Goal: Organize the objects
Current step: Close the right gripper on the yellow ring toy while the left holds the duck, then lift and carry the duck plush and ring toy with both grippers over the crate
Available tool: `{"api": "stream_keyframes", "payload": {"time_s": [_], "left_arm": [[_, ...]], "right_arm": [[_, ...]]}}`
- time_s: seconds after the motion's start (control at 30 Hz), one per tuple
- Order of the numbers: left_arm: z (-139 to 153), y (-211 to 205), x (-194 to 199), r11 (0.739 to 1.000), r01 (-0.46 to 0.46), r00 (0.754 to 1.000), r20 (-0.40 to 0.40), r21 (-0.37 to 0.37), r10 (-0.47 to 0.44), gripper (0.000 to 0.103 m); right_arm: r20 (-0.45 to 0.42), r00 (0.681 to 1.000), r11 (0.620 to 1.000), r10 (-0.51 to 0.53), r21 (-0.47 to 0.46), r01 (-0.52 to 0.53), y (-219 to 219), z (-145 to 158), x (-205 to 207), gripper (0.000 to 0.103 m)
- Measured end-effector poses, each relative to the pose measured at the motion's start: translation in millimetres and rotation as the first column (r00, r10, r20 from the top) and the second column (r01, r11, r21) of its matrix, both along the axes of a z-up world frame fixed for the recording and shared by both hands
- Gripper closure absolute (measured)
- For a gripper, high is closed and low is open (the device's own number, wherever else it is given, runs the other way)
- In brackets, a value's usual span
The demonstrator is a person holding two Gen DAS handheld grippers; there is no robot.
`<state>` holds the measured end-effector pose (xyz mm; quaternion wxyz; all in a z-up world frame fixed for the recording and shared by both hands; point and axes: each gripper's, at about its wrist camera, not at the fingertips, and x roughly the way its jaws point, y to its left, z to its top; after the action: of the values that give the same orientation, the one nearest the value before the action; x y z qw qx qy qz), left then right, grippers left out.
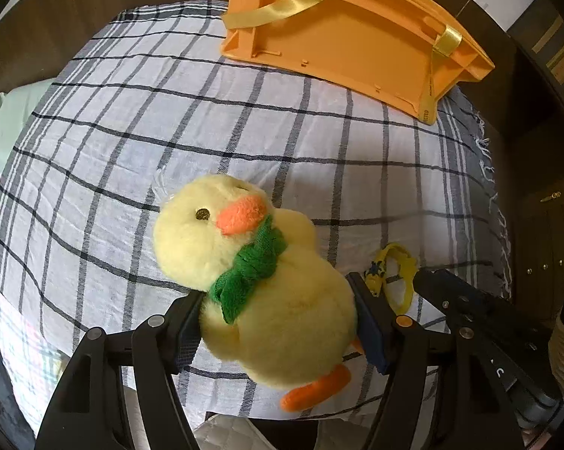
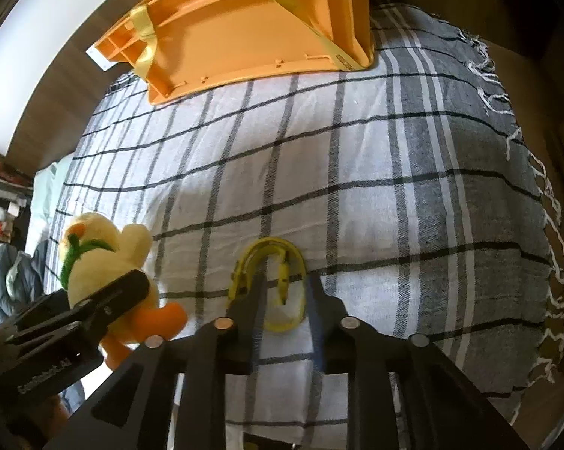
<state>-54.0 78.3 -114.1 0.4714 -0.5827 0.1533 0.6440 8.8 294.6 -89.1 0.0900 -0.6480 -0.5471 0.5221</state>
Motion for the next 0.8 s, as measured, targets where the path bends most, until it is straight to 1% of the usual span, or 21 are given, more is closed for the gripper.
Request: {"api": "stream_keyframes", "payload": {"time_s": [0.23, 0.37, 0.4, 0.43, 0.53, 0.63, 0.8], "left_arm": [[-3, 3, -1, 1.0, -0.005, 1.0, -0.002, -0.012, 0.005, 0.034], [-6, 6, -1, 1.0, -0.002, 1.0, -0.001, -0.02, 0.002, 0.034], [-6, 7, 0, 1.0, 0.0, 1.0, 0.0, -0.022, 0.0, 0.034], [-6, 8, 0, 1.0, 0.002, 1.0, 0.0, -0.022, -0.002, 0.034], [-7, 10, 1, 1.0, 0.008, 1.0, 0.001, -0.026, -0.008, 0.034], [-5, 11, 1, 1.0, 0.009, 1.0, 0.004, -0.023, -0.009, 0.034], [4, 10, 0, 1.0, 0.006, 1.0, -0.006, -0.003, -0.006, 0.034]], "right_arm": [[0.031, 0.999, 1.0, 0.016, 0.013, -0.017, 6, -14, -3, 0.079], [0.04, 0.999, 0.999, 0.024, 0.041, -0.026, 12, -21, -6, 0.08], [0.048, 0.998, 0.998, 0.038, 0.051, -0.041, 13, -22, -6, 0.083], [0.049, 0.998, 0.997, 0.046, 0.056, -0.049, 14, -23, -7, 0.09], [0.056, 0.997, 0.995, 0.062, 0.069, -0.066, 15, -26, -8, 0.096], [0.057, 0.995, 0.994, 0.076, 0.075, -0.08, 14, -24, -8, 0.097], [0.055, 0.992, 0.991, 0.118, 0.058, -0.121, -2, -16, -7, 0.097]]}}
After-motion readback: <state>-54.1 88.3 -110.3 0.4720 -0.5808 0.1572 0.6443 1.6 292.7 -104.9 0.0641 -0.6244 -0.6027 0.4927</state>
